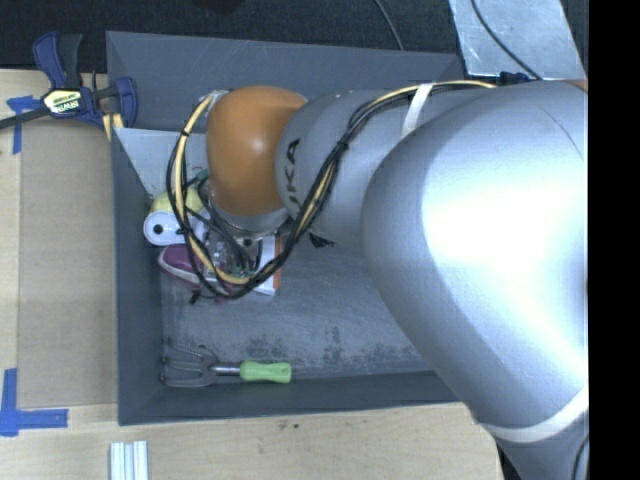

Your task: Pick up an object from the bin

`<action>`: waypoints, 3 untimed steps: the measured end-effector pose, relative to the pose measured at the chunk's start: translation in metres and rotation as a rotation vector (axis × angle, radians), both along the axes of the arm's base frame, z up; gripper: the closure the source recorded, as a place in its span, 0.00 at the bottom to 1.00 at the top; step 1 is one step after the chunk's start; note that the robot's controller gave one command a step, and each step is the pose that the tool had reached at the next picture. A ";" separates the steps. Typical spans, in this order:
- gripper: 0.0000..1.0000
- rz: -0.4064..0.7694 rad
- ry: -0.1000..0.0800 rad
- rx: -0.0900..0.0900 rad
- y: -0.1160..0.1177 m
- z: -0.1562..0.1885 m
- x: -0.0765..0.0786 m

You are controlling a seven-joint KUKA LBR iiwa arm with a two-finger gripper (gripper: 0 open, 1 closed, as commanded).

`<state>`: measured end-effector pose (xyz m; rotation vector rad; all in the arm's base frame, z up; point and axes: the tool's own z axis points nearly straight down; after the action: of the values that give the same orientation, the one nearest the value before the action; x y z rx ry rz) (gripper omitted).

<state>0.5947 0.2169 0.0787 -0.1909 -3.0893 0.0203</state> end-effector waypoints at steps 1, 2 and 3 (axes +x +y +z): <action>1.00 0.000 0.005 0.002 0.001 0.032 0.001; 1.00 0.001 0.007 0.001 0.000 0.036 0.000; 1.00 0.001 0.014 -0.002 -0.001 0.050 -0.002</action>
Offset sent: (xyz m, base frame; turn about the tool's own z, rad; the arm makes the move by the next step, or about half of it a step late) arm 0.0009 0.0004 0.0354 0.0001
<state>0.5924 0.2162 0.1282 -0.1877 -3.0753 0.0240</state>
